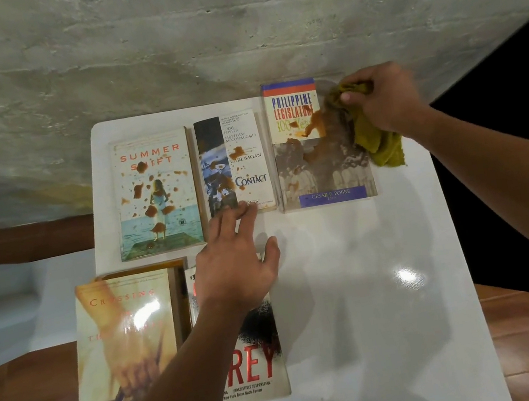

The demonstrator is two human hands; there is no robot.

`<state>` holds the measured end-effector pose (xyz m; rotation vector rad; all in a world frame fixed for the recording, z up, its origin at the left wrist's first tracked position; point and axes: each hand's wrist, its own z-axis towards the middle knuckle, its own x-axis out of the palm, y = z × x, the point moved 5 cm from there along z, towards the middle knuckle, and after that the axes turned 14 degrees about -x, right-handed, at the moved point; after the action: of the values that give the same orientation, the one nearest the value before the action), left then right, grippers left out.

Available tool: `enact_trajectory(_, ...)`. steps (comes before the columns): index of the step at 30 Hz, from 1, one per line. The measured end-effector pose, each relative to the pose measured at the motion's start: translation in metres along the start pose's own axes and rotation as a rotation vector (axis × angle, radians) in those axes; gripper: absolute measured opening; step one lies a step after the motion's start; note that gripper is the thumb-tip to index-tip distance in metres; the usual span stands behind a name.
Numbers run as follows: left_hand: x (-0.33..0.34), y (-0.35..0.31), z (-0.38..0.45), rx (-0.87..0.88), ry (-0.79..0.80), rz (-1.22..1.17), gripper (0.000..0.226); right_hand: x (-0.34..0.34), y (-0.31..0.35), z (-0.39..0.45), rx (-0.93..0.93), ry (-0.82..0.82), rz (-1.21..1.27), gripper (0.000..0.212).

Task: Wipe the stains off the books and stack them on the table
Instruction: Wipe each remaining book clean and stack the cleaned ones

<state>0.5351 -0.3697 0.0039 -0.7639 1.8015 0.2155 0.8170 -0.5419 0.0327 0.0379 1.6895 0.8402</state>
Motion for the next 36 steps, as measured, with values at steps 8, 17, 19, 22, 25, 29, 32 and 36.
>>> enact_trajectory(8,0.000,0.001,0.000,0.004,-0.007,-0.003,0.065,0.030,0.014,0.012,-0.235,0.193,-0.287,0.028)
enact_trajectory(17,0.000,-0.001,0.000,0.015,-0.007,-0.011,0.065,0.030,0.019,0.016,-0.151,0.241,-0.252,0.040)
enact_trajectory(19,0.001,0.000,0.000,0.014,-0.004,-0.011,0.064,0.030,0.020,0.018,-0.118,0.203,-0.223,0.040)
enact_trajectory(22,0.000,0.001,0.001,0.014,-0.007,-0.016,0.065,0.038,0.028,0.017,-0.141,0.263,-0.210,0.040)
enact_trajectory(25,0.000,0.000,0.001,0.009,-0.006,-0.025,0.067,0.035,0.025,0.019,-0.065,0.214,-0.195,0.041)
enact_trajectory(29,0.001,0.001,0.002,0.019,-0.011,-0.023,0.066,0.041,0.028,0.018,-0.100,0.237,-0.209,0.038)
enact_trajectory(32,0.001,0.001,0.002,0.016,-0.009,-0.019,0.066,0.041,0.028,0.018,-0.069,0.237,-0.187,0.039)
enact_trajectory(36,0.001,0.001,0.001,0.024,-0.017,-0.031,0.065,0.043,0.032,0.014,-0.131,0.275,-0.204,0.043)
